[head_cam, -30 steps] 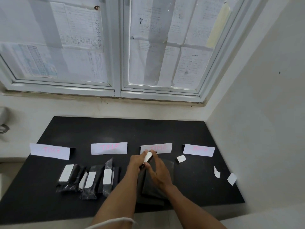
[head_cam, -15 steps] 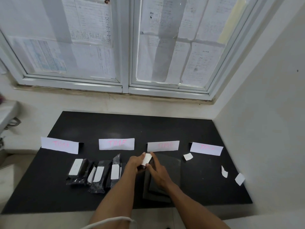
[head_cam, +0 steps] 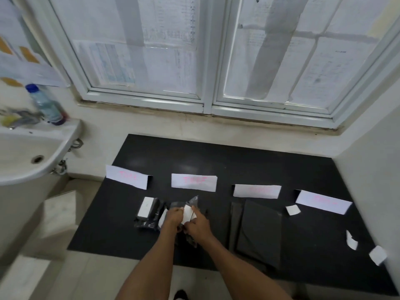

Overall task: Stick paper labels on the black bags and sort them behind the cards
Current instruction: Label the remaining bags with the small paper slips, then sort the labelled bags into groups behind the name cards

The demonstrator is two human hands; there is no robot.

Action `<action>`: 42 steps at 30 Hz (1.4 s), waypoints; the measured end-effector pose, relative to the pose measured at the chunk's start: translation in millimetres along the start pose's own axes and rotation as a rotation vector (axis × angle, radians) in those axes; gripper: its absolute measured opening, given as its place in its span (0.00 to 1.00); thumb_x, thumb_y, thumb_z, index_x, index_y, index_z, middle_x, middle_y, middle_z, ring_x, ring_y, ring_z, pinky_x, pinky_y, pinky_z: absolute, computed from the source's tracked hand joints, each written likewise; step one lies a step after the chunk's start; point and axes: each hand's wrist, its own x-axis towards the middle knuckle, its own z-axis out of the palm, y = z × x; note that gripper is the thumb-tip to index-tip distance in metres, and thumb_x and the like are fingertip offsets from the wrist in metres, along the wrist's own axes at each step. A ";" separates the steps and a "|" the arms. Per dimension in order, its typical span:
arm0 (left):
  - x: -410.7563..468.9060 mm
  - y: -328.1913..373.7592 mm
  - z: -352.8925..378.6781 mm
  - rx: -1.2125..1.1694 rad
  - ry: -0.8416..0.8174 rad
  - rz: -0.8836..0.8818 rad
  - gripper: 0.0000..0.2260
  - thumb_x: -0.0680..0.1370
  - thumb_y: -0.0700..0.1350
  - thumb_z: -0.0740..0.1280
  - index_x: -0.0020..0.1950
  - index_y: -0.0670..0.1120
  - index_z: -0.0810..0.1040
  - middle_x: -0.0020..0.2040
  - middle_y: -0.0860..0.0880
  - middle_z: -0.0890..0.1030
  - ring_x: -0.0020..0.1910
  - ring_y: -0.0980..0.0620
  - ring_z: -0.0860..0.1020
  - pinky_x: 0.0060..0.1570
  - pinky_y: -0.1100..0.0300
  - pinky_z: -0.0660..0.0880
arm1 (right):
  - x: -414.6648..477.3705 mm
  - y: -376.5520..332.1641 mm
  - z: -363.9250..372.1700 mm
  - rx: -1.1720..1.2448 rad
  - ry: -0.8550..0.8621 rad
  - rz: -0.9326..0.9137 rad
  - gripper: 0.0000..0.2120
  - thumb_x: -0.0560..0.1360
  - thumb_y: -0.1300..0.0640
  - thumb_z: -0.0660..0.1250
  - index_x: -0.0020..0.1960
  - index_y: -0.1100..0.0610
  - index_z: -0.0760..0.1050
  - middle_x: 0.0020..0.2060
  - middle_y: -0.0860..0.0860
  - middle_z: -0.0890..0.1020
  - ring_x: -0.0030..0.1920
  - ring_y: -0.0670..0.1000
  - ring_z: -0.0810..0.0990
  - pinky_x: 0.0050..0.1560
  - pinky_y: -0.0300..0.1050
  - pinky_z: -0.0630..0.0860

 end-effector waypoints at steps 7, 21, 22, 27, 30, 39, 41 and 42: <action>25.7 -26.5 -31.3 0.323 0.054 0.080 0.14 0.75 0.37 0.62 0.59 0.37 0.80 0.58 0.37 0.81 0.56 0.39 0.79 0.56 0.50 0.77 | 16.8 -3.5 39.4 -0.214 -0.099 -0.033 0.31 0.72 0.65 0.64 0.74 0.54 0.62 0.64 0.55 0.76 0.64 0.56 0.74 0.64 0.45 0.73; 1.2 -0.3 13.1 0.539 0.268 0.204 0.19 0.74 0.43 0.64 0.65 0.42 0.73 0.67 0.40 0.70 0.67 0.40 0.68 0.64 0.49 0.68 | 13.7 22.3 -32.8 -0.203 0.428 0.013 0.20 0.74 0.63 0.60 0.66 0.58 0.73 0.50 0.57 0.82 0.52 0.55 0.80 0.52 0.43 0.75; -0.5 2.7 20.1 0.549 0.262 0.240 0.19 0.74 0.43 0.64 0.65 0.42 0.72 0.67 0.40 0.69 0.68 0.40 0.67 0.64 0.49 0.68 | 10.5 28.0 -45.6 -0.212 0.474 0.044 0.20 0.74 0.63 0.60 0.66 0.58 0.72 0.52 0.57 0.81 0.54 0.55 0.79 0.55 0.45 0.75; -19.7 16.8 81.7 0.632 0.171 0.396 0.22 0.75 0.43 0.63 0.69 0.46 0.70 0.69 0.42 0.68 0.69 0.42 0.66 0.64 0.50 0.68 | -15.8 61.5 -119.1 -0.270 0.632 0.209 0.21 0.75 0.62 0.61 0.67 0.58 0.70 0.60 0.57 0.74 0.63 0.58 0.72 0.62 0.49 0.70; -31.4 20.2 121.7 0.659 0.061 0.459 0.20 0.75 0.41 0.62 0.67 0.45 0.72 0.67 0.42 0.71 0.66 0.43 0.70 0.62 0.52 0.69 | -30.7 77.2 -154.5 -0.292 0.661 0.285 0.24 0.75 0.60 0.61 0.70 0.58 0.67 0.64 0.58 0.71 0.66 0.58 0.68 0.64 0.49 0.67; -58.9 19.3 226.8 0.529 -0.183 0.215 0.20 0.74 0.44 0.65 0.65 0.40 0.74 0.63 0.40 0.76 0.60 0.41 0.76 0.58 0.57 0.72 | -51.3 126.7 -220.7 0.001 0.471 0.508 0.37 0.75 0.55 0.65 0.77 0.60 0.51 0.71 0.61 0.67 0.69 0.60 0.68 0.67 0.48 0.66; -56.4 19.3 241.6 0.480 -0.108 0.139 0.26 0.71 0.50 0.66 0.67 0.41 0.72 0.64 0.40 0.75 0.61 0.40 0.75 0.61 0.52 0.73 | -50.4 137.5 -230.5 0.060 0.468 0.516 0.36 0.74 0.54 0.66 0.76 0.61 0.53 0.70 0.60 0.69 0.69 0.60 0.69 0.67 0.47 0.67; -52.9 19.4 248.3 0.445 -0.068 0.098 0.30 0.69 0.53 0.66 0.68 0.41 0.71 0.64 0.39 0.75 0.61 0.39 0.74 0.62 0.49 0.73 | -48.6 144.0 -235.3 0.087 0.482 0.528 0.35 0.73 0.53 0.67 0.75 0.62 0.57 0.68 0.60 0.71 0.67 0.60 0.71 0.67 0.47 0.68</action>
